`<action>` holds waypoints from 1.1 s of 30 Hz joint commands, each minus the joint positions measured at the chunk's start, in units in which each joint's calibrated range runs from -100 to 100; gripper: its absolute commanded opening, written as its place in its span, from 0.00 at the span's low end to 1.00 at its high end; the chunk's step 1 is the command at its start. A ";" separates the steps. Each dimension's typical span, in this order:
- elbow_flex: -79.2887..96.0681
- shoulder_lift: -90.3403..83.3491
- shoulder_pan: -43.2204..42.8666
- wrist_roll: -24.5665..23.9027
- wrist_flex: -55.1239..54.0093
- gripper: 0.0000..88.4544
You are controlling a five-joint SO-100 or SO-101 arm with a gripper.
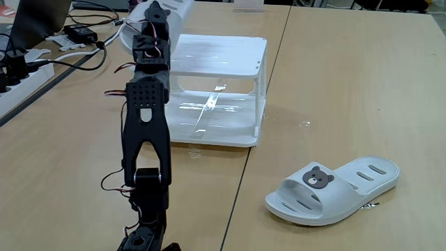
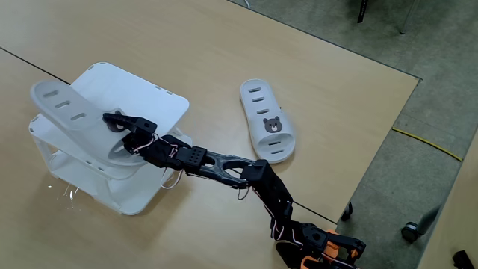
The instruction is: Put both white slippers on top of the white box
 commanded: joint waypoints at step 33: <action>-11.40 6.94 1.25 0.42 -0.12 0.26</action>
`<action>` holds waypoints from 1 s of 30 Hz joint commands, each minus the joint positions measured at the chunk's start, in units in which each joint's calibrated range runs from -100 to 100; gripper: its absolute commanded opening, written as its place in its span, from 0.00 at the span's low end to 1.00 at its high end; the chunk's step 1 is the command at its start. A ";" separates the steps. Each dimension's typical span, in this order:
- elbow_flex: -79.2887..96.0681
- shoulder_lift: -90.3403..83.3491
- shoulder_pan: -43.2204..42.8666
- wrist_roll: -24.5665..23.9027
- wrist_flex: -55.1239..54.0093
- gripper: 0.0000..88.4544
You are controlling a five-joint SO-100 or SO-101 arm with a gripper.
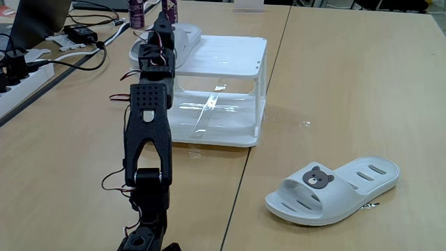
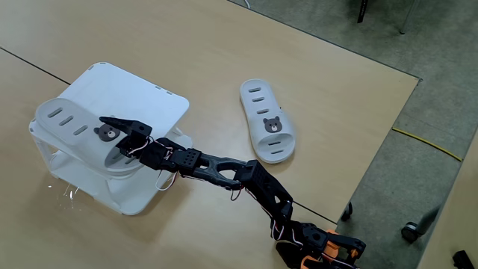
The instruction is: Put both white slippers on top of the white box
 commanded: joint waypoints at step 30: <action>27.81 -23.85 -0.08 0.42 -0.21 0.27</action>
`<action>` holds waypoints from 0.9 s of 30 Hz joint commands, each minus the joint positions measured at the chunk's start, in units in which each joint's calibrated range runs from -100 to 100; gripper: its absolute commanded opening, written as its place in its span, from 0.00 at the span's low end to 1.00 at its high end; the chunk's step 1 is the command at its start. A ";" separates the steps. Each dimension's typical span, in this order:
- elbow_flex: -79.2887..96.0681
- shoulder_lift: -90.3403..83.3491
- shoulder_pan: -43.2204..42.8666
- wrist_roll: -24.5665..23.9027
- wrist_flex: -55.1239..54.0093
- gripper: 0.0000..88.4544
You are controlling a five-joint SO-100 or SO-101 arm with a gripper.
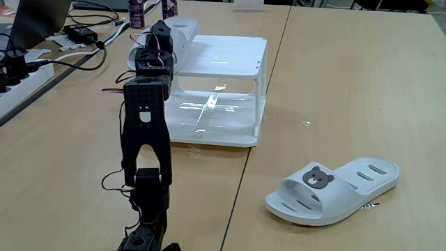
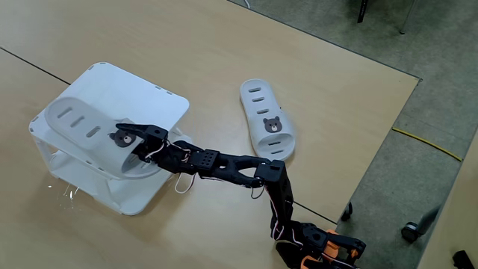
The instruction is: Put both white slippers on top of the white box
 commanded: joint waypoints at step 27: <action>-45.49 21.15 0.01 0.42 11.96 0.18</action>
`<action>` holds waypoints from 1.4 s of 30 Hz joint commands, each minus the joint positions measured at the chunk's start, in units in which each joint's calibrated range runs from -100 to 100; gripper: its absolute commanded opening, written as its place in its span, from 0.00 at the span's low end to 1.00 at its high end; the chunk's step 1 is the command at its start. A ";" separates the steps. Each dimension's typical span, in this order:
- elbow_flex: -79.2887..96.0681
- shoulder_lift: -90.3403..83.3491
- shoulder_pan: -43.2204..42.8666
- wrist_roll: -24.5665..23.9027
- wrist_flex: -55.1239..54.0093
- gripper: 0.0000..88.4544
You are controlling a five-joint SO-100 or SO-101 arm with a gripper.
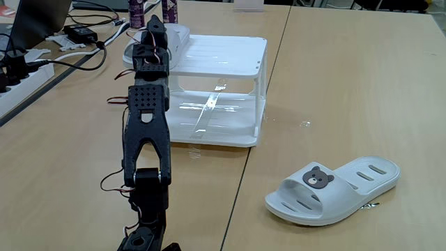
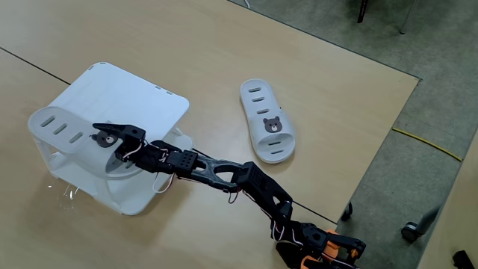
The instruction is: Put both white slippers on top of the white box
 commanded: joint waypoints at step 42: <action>14.16 -34.63 1.50 0.42 33.92 0.27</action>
